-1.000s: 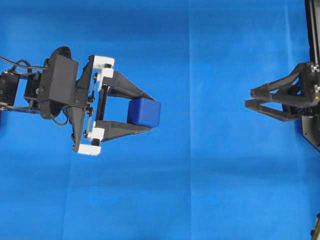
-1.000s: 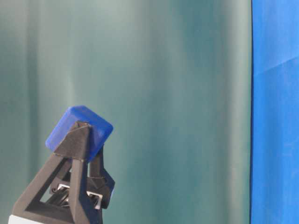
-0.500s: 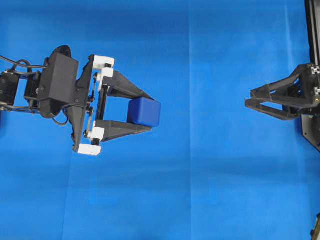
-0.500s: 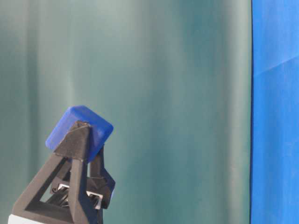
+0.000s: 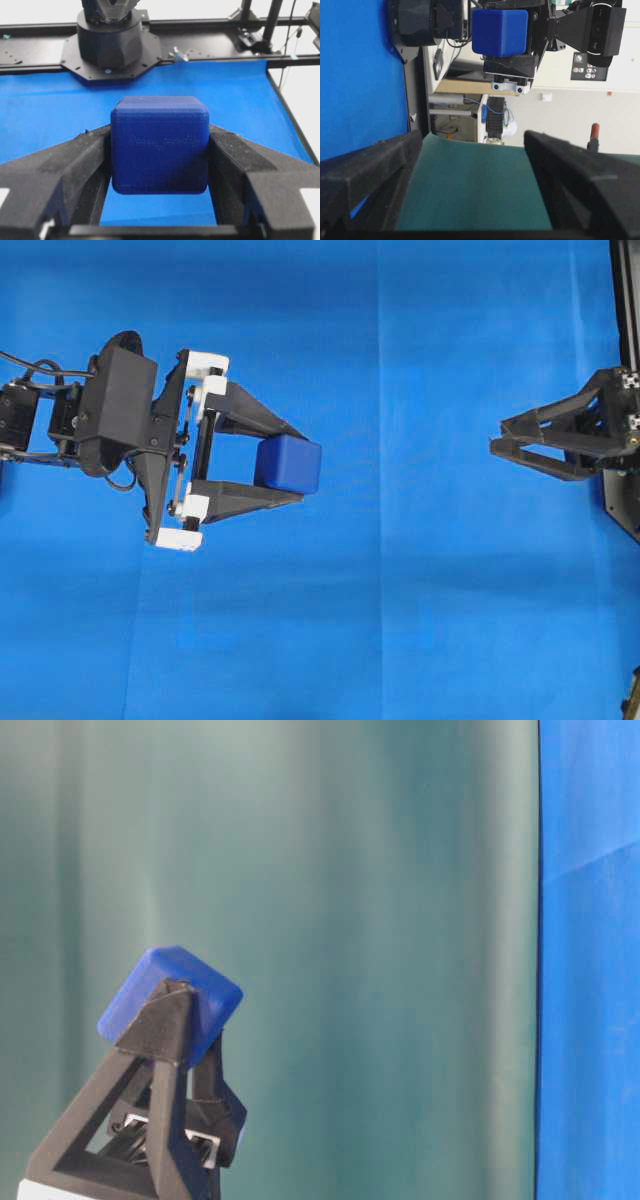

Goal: Handover the blue block to the right arm after grasping it with the left arm, then place it in the designated position.
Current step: 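Move the open right gripper toward the cube held by the left gripper, then close the right gripper on the cube's top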

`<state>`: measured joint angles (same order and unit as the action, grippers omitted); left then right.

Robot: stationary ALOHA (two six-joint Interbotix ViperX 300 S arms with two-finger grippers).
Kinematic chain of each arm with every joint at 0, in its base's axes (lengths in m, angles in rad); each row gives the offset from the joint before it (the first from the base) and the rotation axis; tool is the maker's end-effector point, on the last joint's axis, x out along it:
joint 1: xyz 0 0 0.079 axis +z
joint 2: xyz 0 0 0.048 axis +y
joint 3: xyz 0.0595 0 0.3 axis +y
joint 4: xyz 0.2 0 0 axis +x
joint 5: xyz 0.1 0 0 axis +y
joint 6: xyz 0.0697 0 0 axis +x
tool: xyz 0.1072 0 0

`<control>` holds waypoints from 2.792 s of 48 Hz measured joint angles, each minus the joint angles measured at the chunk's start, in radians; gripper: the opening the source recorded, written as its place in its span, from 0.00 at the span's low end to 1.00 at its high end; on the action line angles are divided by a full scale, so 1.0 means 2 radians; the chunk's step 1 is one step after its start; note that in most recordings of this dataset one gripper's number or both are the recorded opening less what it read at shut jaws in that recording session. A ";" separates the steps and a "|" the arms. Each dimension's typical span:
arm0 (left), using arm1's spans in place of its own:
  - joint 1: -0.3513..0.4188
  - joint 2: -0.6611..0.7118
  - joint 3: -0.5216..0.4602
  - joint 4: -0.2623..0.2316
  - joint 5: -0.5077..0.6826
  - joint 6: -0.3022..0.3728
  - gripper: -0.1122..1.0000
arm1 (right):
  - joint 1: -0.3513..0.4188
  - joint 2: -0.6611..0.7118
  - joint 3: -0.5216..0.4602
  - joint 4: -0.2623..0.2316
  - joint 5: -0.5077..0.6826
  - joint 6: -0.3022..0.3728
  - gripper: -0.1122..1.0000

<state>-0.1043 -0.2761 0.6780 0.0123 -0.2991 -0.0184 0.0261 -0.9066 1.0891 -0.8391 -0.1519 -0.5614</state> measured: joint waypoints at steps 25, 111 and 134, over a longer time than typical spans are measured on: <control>0.000 0.001 -0.001 0.000 0.000 0.000 0.54 | 0.001 0.000 0.000 0.001 0.000 0.000 0.96; 0.000 0.000 0.000 -0.001 0.000 -0.002 0.54 | -0.002 0.349 -0.267 0.000 -0.047 -0.003 0.96; 0.000 0.000 0.000 -0.001 0.000 -0.002 0.54 | 0.000 0.357 -0.278 0.000 -0.044 -0.001 0.91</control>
<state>-0.1043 -0.2761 0.6780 0.0107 -0.2991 -0.0215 0.0261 -0.1933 0.5338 -0.8391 -0.2408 -0.5630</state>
